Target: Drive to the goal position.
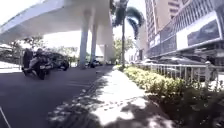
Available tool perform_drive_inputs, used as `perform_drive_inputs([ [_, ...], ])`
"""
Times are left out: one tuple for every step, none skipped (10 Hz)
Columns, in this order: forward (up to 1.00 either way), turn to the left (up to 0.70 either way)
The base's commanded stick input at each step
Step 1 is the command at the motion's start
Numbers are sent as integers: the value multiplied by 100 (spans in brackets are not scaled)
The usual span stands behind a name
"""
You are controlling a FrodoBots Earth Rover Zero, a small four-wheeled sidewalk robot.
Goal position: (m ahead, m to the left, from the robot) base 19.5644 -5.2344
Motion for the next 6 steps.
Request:
perform_drive_inputs([
  [70, 0],
  [70, 1],
  [70, 14],
  [70, 14],
  [70, 5],
  [70, 0],
])
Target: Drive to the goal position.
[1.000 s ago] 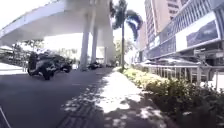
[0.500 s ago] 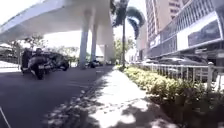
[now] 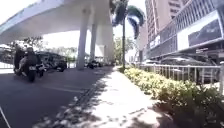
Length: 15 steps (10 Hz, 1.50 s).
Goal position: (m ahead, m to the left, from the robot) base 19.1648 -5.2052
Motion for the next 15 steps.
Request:
perform_drive_inputs([
  [70, 0],
  [70, 2],
  [70, 8],
  [70, 14],
  [70, 4],
  [70, 0],
  [70, 0],
  [70, 0],
  [70, 0],
  [70, 0],
  [70, 0],
  [70, 0],
  [70, 0],
  [70, 0],
  [70, 0],
])
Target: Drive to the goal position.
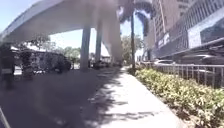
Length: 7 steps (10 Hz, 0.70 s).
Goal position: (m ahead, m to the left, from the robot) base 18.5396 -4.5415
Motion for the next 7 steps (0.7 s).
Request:
perform_drive_inputs([
  [70, 0],
  [70, 0],
  [70, 0],
  [70, 0],
  [70, 0],
  [70, 0],
  [70, 0],
])
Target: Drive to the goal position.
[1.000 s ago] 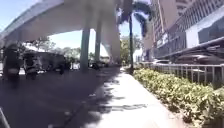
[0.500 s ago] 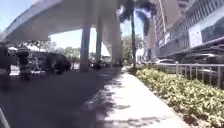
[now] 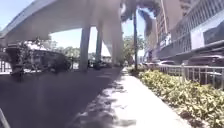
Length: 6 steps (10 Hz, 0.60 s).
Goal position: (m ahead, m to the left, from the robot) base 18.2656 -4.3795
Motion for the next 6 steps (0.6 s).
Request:
perform_drive_inputs([
  [70, 0],
  [70, 0],
  [70, 0],
  [70, 0],
  [70, 0],
  [70, -2],
])
